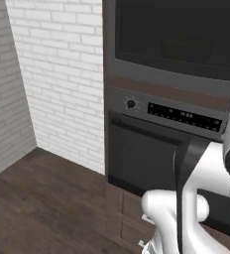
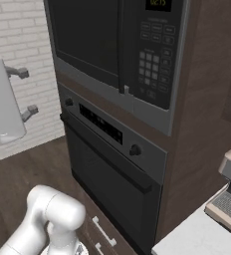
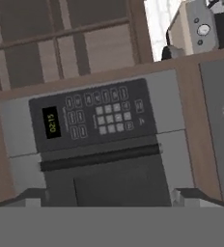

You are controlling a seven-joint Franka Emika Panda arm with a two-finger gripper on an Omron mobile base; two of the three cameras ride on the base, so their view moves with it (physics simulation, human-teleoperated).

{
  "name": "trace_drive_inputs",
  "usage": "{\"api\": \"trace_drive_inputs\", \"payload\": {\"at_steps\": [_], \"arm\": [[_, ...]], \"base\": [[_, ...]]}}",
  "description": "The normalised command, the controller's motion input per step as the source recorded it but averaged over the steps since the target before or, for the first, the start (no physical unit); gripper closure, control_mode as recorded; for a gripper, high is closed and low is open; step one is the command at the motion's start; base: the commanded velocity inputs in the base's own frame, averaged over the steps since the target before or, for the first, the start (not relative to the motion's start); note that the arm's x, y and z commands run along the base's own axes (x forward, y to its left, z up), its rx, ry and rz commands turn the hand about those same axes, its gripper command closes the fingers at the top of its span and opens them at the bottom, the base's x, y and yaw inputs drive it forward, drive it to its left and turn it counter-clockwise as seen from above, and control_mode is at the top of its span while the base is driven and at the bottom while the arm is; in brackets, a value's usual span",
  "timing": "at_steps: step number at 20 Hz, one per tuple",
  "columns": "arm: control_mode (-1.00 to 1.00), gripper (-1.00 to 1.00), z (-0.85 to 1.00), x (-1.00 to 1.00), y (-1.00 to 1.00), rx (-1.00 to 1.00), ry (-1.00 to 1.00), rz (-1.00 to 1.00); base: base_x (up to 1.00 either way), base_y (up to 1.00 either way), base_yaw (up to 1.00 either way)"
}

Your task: Pick the corn from the sink and place it in the bowl. Then pick the bowl and place it in the microwave. Then close the microwave door and press the start button.

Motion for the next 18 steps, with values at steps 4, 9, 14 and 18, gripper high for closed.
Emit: {"api": "trace_drive_inputs", "payload": {"at_steps": [4,9,14,18], "arm": [[-1.0,-1.0,0.02,-0.19,-0.19,-0.37,0.34,-0.01],[-1.0,-1.0,0.0,-0.09,-0.02,-0.44,0.42,0.0],[-1.0,-1.0,0.0,-0.05,-0.03,-0.44,0.42,0.0],[-1.0,-1.0,0.0,0.0,-0.05,-0.33,0.33,0.0]], "base": [[0.0,0.0,0.0],[0.0,0.0,0.0],[0.0,0.0,0.0],[0.0,0.0,0.0]]}}
